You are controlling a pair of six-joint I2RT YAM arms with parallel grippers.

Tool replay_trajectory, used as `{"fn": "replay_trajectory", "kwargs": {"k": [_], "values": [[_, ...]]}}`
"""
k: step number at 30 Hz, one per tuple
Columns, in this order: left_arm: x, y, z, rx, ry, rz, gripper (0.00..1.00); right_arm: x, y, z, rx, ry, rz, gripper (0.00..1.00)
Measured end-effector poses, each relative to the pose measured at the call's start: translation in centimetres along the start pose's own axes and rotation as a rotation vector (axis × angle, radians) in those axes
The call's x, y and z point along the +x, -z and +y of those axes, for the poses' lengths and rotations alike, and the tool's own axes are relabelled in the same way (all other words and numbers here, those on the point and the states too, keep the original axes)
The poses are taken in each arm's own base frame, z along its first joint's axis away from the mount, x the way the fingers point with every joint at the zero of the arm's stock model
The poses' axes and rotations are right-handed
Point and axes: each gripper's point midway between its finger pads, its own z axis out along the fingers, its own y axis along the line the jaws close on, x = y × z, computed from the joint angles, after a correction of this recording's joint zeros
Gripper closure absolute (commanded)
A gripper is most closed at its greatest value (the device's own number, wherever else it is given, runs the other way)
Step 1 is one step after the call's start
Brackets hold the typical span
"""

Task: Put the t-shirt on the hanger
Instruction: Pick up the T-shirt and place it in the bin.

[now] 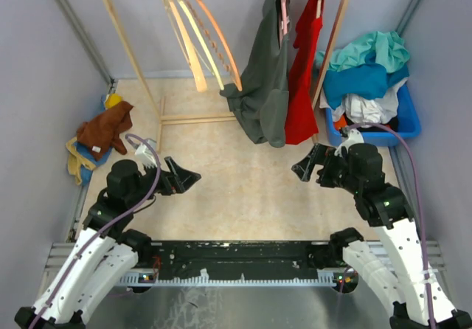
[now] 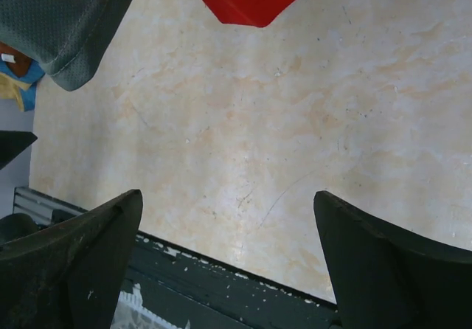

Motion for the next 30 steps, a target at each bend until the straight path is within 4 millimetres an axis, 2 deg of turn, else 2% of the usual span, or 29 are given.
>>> {"fn": "replay_trajectory", "kwargs": {"k": [22,30], "values": [[-0.19,-0.14,-0.29,0.012,0.003,-0.002,0.0,-0.3,-0.24,0.31,-0.014,0.002,-0.005,0.01],[-0.83,-0.72,-0.71,0.018,-0.005,0.004,0.0,-0.84,-0.87,-0.5,0.069,0.006,0.043,0.01]]}}
